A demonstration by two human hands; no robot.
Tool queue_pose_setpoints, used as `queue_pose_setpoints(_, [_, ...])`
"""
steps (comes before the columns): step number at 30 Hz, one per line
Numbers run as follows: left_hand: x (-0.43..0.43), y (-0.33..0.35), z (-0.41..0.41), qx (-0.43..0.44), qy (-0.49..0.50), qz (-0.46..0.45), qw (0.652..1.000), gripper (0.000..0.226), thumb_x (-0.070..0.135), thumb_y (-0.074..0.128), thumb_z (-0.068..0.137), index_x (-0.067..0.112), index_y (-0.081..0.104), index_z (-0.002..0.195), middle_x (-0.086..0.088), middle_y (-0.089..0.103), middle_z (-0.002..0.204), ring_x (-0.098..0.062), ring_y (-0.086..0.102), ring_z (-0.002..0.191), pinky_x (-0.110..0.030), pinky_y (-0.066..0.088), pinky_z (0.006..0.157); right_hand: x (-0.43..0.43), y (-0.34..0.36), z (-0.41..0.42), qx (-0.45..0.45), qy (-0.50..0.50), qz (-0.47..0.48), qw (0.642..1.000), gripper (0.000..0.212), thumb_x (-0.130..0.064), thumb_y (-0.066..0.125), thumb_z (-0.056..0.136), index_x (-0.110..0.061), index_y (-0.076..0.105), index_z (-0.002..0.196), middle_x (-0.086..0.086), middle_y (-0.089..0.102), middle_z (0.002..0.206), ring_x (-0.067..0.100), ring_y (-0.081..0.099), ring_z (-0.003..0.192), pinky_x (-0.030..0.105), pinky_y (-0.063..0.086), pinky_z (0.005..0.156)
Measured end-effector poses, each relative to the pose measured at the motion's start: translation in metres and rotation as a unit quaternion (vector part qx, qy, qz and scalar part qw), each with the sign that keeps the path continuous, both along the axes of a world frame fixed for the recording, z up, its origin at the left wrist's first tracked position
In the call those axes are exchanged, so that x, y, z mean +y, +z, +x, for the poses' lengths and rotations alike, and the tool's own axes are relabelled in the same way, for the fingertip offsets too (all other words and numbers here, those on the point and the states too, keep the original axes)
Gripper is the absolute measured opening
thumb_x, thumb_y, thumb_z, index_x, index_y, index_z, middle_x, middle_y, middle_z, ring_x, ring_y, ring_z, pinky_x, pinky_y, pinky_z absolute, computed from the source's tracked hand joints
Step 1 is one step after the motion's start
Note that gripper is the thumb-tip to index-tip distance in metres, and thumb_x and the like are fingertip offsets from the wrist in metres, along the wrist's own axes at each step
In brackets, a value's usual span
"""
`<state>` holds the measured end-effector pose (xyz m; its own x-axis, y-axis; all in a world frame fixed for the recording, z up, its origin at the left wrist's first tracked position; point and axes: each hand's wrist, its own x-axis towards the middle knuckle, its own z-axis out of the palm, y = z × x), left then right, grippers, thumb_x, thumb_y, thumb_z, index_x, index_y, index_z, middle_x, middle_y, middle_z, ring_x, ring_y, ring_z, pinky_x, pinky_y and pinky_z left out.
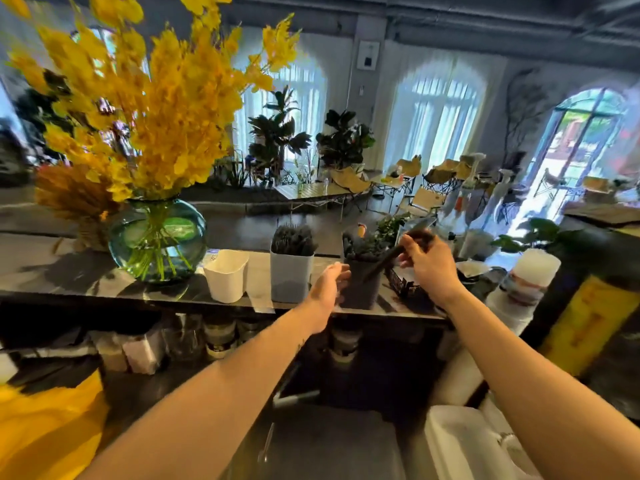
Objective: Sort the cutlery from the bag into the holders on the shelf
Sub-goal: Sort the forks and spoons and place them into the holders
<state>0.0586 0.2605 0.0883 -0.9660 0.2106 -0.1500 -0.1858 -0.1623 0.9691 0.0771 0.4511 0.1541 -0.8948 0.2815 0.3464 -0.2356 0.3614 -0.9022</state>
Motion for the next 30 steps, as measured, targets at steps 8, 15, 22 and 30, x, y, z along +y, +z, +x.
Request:
queue_pose_setpoints(8, [0.016,0.028,-0.058,0.016,0.063,-0.001,0.998,0.034,0.036,0.033,0.11,0.016,0.058,0.121,0.001,0.061,0.11,-0.008,0.055,0.088,-0.027,0.043,0.074,0.006,0.044,-0.063,0.065,0.007,0.026,0.998,0.016,-0.026,0.059,0.102,-0.016,0.064,0.113,0.004,0.072,0.094,0.012,0.067,0.076,0.027,0.06,0.07])
queue_pose_setpoints(15, [0.027,0.026,-0.091,0.037,0.053,-0.044,0.997,0.05,0.05,0.039,0.104,0.02,0.058,0.14,-0.003,0.054,0.147,-0.024,0.046,0.137,-0.046,0.029,0.12,0.01,0.033,-0.11,0.058,0.004,0.072,0.996,0.012,-0.021,0.065,0.1,-0.015,0.067,0.109,-0.004,0.07,0.088,0.01,0.064,0.073,0.014,0.053,0.064])
queue_pose_setpoints(22, [0.037,0.036,-0.095,0.071,0.006,-0.078,0.994,0.049,0.044,0.028,0.109,0.023,0.046,0.151,-0.001,0.04,0.158,-0.019,0.033,0.145,-0.04,0.021,0.123,0.011,0.0,-0.144,-0.035,0.044,0.168,0.984,0.012,-0.023,0.072,0.094,-0.017,0.075,0.104,-0.001,0.076,0.093,0.016,0.07,0.084,0.036,0.057,0.083])
queue_pose_setpoints(30, [0.041,0.023,-0.106,0.063,0.02,-0.057,0.996,0.057,0.042,0.018,0.111,0.014,0.064,0.131,0.002,0.063,0.11,-0.004,0.054,0.097,-0.019,0.038,0.075,0.011,-0.019,-0.14,-0.092,0.115,0.233,0.961,0.033,-0.018,0.074,0.092,-0.014,0.066,0.124,0.006,0.068,0.116,0.021,0.064,0.107,0.038,0.053,0.096])
